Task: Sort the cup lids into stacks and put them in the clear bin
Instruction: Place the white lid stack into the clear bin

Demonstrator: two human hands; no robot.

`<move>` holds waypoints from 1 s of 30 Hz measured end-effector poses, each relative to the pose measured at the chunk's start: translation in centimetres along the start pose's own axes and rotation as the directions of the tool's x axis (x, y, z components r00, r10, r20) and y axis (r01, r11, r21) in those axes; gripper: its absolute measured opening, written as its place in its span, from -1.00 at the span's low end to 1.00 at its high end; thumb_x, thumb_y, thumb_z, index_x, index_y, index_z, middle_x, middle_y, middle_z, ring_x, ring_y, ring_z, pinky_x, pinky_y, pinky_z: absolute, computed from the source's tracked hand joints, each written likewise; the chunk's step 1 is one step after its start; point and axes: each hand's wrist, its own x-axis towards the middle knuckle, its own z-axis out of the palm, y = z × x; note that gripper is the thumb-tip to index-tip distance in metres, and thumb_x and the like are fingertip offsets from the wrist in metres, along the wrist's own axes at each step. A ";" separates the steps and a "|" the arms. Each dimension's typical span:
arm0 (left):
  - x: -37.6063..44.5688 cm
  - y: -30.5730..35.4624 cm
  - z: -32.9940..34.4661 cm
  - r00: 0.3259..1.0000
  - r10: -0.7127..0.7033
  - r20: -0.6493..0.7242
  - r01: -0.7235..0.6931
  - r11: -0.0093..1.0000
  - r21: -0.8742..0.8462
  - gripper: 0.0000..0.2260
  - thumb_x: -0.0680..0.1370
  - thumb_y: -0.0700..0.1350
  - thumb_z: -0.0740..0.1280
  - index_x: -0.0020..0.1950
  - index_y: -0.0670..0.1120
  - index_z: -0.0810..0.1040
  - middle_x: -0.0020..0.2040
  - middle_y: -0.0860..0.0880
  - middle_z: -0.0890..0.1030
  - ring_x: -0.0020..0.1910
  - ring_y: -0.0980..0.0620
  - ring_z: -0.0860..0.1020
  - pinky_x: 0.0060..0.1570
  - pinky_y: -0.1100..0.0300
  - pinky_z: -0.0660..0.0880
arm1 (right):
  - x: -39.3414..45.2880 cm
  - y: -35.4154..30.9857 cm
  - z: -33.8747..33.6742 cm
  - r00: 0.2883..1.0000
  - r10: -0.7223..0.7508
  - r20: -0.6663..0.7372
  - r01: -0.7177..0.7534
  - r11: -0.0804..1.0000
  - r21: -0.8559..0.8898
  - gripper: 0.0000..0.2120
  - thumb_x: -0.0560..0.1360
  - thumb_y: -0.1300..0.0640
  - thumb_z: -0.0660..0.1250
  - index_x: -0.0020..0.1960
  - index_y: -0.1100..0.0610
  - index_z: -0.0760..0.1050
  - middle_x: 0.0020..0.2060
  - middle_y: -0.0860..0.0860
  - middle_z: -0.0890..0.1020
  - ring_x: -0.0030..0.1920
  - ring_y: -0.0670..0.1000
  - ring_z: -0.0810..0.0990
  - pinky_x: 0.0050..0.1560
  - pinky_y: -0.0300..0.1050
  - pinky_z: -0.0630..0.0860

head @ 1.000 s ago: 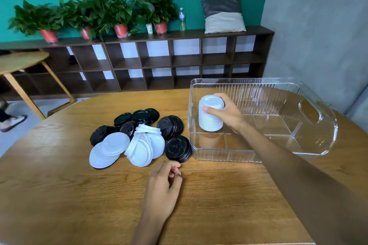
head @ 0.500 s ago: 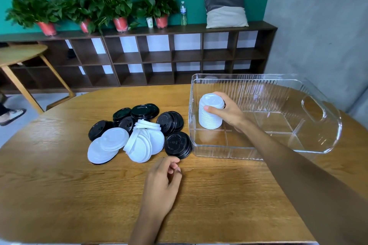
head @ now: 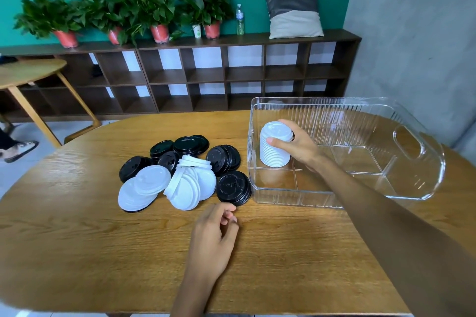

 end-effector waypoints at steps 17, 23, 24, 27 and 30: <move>0.1 -0.4 0.3 1.000 0.020 -0.024 -0.020 1.000 -0.009 -0.73 0.52 -0.31 0.43 0.04 0.07 0.61 -0.13 0.17 0.59 -0.06 0.13 0.56 -0.09 0.43 0.41 | -2.0 -3.6 -0.8 0.998 -0.035 -0.050 0.020 0.958 -0.287 -0.11 0.41 -0.25 0.46 0.59 -0.05 0.11 0.51 0.05 0.34 0.47 0.10 0.35 0.42 0.07 0.36; -0.2 -0.1 -0.9 0.977 -0.023 -0.212 0.011 0.998 -0.055 -0.73 0.53 -0.39 0.41 0.00 -0.01 0.65 -0.12 0.13 0.63 -0.12 0.08 0.59 -0.07 0.22 0.51 | -11.7 -6.6 -0.9 0.814 -0.486 -0.319 0.388 0.863 -0.325 -0.66 0.54 -0.09 0.41 0.28 -0.06 0.50 0.11 -0.19 0.56 0.15 -0.21 0.52 0.14 -0.42 0.38; -0.3 -0.2 -1.3 0.970 -0.019 -0.241 0.015 1.000 -0.021 -0.75 0.52 -0.38 0.41 0.01 -0.03 0.66 -0.10 0.11 0.63 -0.11 0.07 0.59 -0.04 0.12 0.54 | -14.2 -6.1 -0.6 0.791 -0.526 -0.312 0.416 0.837 -0.356 -0.70 0.54 -0.09 0.38 0.25 -0.08 0.52 0.09 -0.24 0.55 0.15 -0.20 0.52 0.16 -0.40 0.38; -1.2 -1.0 -2.5 0.976 0.033 -0.214 0.014 0.977 0.214 -0.83 0.52 -0.29 0.46 0.04 -0.07 0.68 -0.04 0.06 0.62 -0.03 -0.03 0.58 0.05 -0.09 0.53 | -20.0 -3.2 1.1 0.785 -0.589 -0.192 0.451 0.756 -0.476 -0.72 0.55 -0.08 0.34 0.19 0.03 0.57 0.07 -0.22 0.53 0.12 -0.11 0.51 0.20 -0.23 0.37; -2.0 -0.9 -2.7 0.997 0.025 -0.075 0.007 0.913 0.408 -0.86 0.54 -0.12 0.46 0.09 0.01 0.69 0.05 0.03 0.61 0.08 -0.05 0.54 0.16 -0.04 0.43 | -22.6 0.2 2.7 0.898 -0.440 -0.025 0.334 0.717 -0.612 -0.74 0.55 -0.06 0.41 0.18 0.03 0.61 0.09 -0.09 0.57 0.12 0.03 0.56 0.20 -0.07 0.45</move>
